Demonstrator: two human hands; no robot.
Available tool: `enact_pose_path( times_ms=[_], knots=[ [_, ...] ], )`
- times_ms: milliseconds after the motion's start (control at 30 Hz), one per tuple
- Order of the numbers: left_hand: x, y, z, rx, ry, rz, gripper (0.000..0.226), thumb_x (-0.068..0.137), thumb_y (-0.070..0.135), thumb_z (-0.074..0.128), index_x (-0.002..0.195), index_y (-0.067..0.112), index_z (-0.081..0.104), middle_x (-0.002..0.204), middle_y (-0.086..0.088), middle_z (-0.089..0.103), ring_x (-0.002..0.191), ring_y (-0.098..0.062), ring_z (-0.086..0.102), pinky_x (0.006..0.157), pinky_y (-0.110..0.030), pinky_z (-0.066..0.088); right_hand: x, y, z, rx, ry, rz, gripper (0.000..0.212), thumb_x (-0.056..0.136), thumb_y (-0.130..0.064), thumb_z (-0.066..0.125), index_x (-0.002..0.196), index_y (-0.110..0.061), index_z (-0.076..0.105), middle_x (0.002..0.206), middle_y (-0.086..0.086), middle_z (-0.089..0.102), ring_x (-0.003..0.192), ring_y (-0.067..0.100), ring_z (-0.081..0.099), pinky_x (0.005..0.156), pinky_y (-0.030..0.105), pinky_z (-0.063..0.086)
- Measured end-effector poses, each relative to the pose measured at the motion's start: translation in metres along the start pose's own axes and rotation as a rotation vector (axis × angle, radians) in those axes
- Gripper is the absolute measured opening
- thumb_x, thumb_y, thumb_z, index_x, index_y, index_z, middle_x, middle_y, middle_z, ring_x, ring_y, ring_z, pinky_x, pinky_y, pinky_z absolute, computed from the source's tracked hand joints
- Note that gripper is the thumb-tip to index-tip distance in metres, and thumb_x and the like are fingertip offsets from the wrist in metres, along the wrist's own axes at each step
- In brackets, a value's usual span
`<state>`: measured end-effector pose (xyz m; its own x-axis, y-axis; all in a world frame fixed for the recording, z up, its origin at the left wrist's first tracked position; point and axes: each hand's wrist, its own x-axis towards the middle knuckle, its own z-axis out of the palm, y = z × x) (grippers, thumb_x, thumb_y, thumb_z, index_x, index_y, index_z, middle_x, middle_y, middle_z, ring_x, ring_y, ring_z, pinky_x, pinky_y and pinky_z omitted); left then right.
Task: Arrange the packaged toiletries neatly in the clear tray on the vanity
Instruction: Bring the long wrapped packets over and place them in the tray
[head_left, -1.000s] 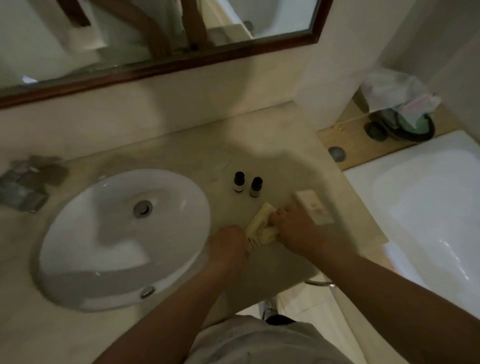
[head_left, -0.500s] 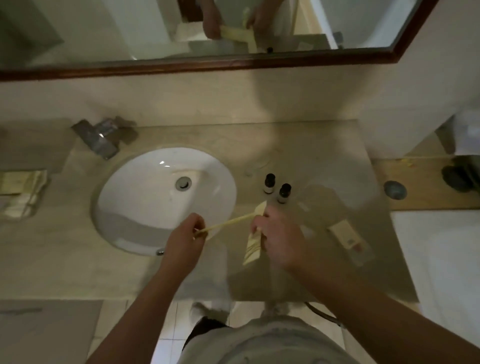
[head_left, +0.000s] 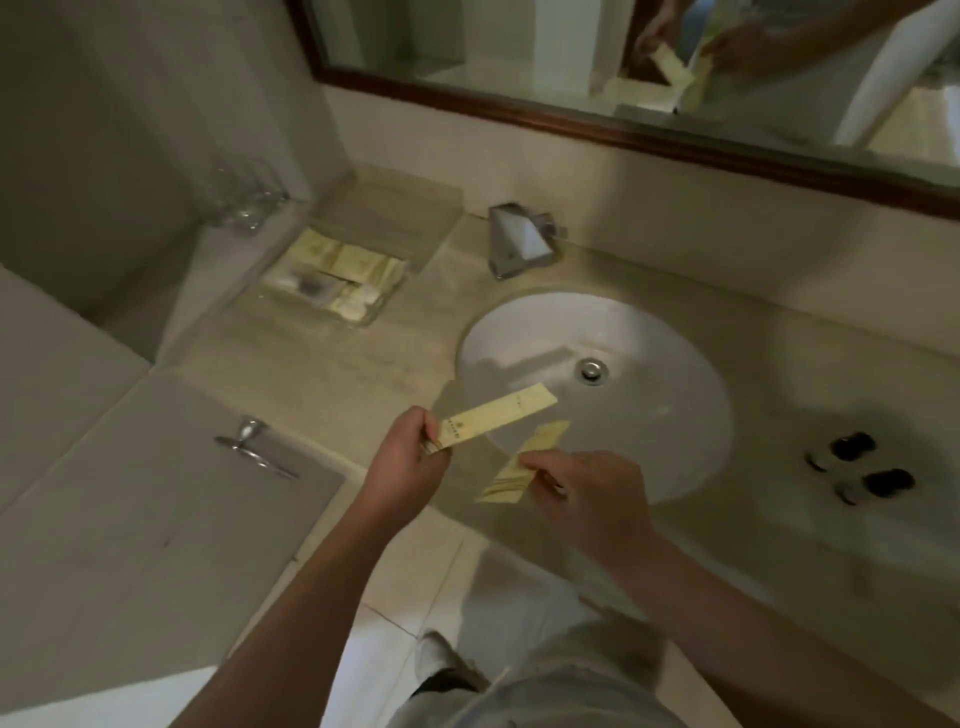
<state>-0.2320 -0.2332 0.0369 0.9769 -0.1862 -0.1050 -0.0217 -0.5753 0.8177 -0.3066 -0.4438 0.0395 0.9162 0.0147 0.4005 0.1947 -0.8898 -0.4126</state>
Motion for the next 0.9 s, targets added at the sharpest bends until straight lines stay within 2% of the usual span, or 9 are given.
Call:
enact_pose_path(
  times_ms=[67, 167, 200, 333, 433, 500, 567, 733, 900],
  knots=[
    [0.01, -0.018, -0.034, -0.088, -0.018, -0.036, 0.02, 0.073, 0.02, 0.062, 0.076, 0.022, 0.042, 0.067, 0.008, 0.045, 0.054, -0.004, 0.037, 0.053, -0.026, 0.033, 0.018, -0.027, 0.03, -0.012, 0.069, -0.031, 0.018, 0.068, -0.026, 0.079, 0.086, -0.029, 0.078, 0.059, -0.006, 0.069, 0.051, 0.016, 0.062, 0.05, 0.022, 0.043],
    [0.028, -0.038, -0.076, -0.108, -0.021, -0.039, 0.029, 0.08, 0.018, 0.069, 0.074, 0.022, 0.041, 0.063, 0.009, 0.041, 0.05, -0.001, 0.035, 0.049, -0.017, 0.03, 0.042, -0.059, 0.065, 0.01, 0.197, -0.167, 0.007, 0.075, -0.021, 0.077, 0.082, -0.023, 0.078, 0.068, -0.006, 0.072, 0.06, 0.02, 0.064, 0.058, 0.03, 0.045],
    [0.034, -0.044, -0.089, -0.116, -0.029, -0.036, 0.026, 0.084, 0.021, 0.066, 0.074, 0.022, 0.042, 0.064, 0.01, 0.04, 0.051, -0.001, 0.034, 0.051, -0.018, 0.03, 0.05, -0.069, 0.073, 0.011, 0.232, -0.196, 0.003, 0.078, -0.021, 0.075, 0.079, -0.022, 0.078, 0.067, -0.003, 0.07, 0.06, 0.022, 0.063, 0.059, 0.032, 0.044],
    [0.059, -0.062, -0.123, -0.25, -0.073, -0.057, 0.019, 0.093, 0.019, 0.051, 0.075, 0.024, 0.052, 0.066, 0.008, 0.044, 0.058, -0.004, 0.038, 0.057, -0.026, 0.033, 0.079, -0.092, 0.093, 0.027, 0.313, -0.202, 0.016, 0.084, -0.019, 0.069, 0.069, -0.016, 0.074, 0.066, 0.004, 0.061, 0.06, 0.026, 0.056, 0.058, 0.035, 0.041],
    [0.087, -0.068, -0.136, -0.33, -0.081, -0.095, 0.02, 0.088, 0.014, 0.052, 0.076, 0.027, 0.061, 0.07, 0.002, 0.053, 0.063, -0.009, 0.045, 0.06, -0.027, 0.037, 0.103, -0.093, 0.105, 0.044, 0.33, -0.204, 0.017, 0.082, -0.017, 0.072, 0.065, -0.013, 0.071, 0.07, 0.007, 0.063, 0.066, 0.025, 0.054, 0.059, 0.035, 0.042],
    [0.107, -0.068, -0.143, -0.369, -0.067, -0.108, 0.019, 0.089, 0.009, 0.053, 0.085, 0.024, 0.064, 0.077, -0.006, 0.056, 0.066, -0.014, 0.048, 0.062, -0.029, 0.041, 0.121, -0.088, 0.113, 0.059, 0.323, -0.217, 0.02, 0.082, -0.017, 0.071, 0.063, -0.012, 0.068, 0.075, 0.007, 0.066, 0.069, 0.025, 0.057, 0.061, 0.035, 0.043],
    [0.122, -0.069, -0.15, -0.398, -0.009, -0.138, 0.018, 0.089, 0.006, 0.055, 0.091, 0.022, 0.064, 0.082, -0.006, 0.061, 0.067, -0.013, 0.054, 0.061, -0.027, 0.047, 0.14, -0.085, 0.12, 0.071, 0.304, -0.203, 0.021, 0.079, -0.014, 0.071, 0.06, -0.01, 0.064, 0.078, 0.007, 0.068, 0.07, 0.026, 0.059, 0.061, 0.036, 0.044],
    [0.156, -0.079, -0.174, -0.508, 0.082, -0.201, 0.018, 0.09, 0.005, 0.056, 0.092, 0.021, 0.064, 0.092, -0.007, 0.067, 0.076, -0.015, 0.063, 0.066, -0.027, 0.054, 0.185, -0.083, 0.154, 0.134, 0.359, -0.215, 0.021, 0.073, -0.007, 0.075, 0.057, -0.01, 0.061, 0.071, 0.007, 0.064, 0.067, 0.023, 0.053, 0.059, 0.035, 0.04],
    [0.189, -0.089, -0.195, -0.585, 0.161, -0.297, 0.015, 0.087, 0.005, 0.061, 0.097, 0.014, 0.065, 0.092, -0.01, 0.066, 0.072, -0.015, 0.065, 0.068, -0.029, 0.056, 0.211, -0.091, 0.18, 0.141, 0.332, -0.17, 0.016, 0.072, -0.002, 0.072, 0.059, -0.009, 0.065, 0.069, 0.009, 0.063, 0.06, 0.027, 0.057, 0.056, 0.037, 0.043]
  ],
)
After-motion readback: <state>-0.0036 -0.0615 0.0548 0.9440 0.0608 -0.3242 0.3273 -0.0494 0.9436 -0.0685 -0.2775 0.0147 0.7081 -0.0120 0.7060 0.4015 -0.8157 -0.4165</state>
